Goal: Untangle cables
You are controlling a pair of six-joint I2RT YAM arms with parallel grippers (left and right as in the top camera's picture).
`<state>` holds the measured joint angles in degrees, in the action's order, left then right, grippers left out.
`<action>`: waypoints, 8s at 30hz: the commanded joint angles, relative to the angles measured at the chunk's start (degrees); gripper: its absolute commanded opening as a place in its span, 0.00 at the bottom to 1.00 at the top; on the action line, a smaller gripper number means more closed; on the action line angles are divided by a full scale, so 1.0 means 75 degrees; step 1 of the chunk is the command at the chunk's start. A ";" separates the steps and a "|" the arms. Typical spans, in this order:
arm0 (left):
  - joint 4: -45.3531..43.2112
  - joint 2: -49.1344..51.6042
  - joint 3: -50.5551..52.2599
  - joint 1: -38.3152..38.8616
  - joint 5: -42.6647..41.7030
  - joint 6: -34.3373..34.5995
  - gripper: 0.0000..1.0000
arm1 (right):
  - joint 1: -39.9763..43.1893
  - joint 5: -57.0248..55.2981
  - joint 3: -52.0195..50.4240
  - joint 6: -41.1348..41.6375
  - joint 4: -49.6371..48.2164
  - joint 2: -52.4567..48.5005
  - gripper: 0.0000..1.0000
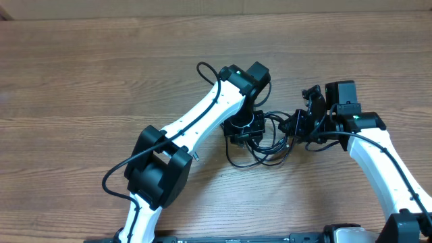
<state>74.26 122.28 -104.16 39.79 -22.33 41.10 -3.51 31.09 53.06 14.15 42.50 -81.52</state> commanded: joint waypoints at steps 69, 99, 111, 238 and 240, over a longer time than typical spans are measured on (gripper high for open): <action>-0.0020 -0.0102 0.0125 0.0003 0.0160 0.0504 0.55 | 0.0006 0.0108 0.0187 0.0749 -0.0627 -0.0020 0.04; -0.0437 -0.0087 0.0312 0.0364 0.0420 0.1958 0.45 | 0.0006 0.0163 0.0187 0.0749 -0.0621 -0.0020 0.04; -0.0828 -0.0087 0.0775 0.0245 0.0437 0.1953 0.18 | 0.0006 0.0166 0.0187 0.0749 -0.0597 -0.0020 0.04; -0.1005 -0.1513 0.1207 -0.3045 0.0656 -0.3217 0.20 | -0.0490 0.1177 0.6164 -0.1827 0.2439 -0.0233 0.04; -0.1043 -0.1676 0.1099 -0.3130 0.0656 -0.3185 0.20 | -0.0490 0.2294 0.6167 -0.2136 0.2157 -0.0233 0.04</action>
<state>66.87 113.21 -94.00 17.67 -17.74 16.45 -7.11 35.66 98.67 2.00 61.04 -83.55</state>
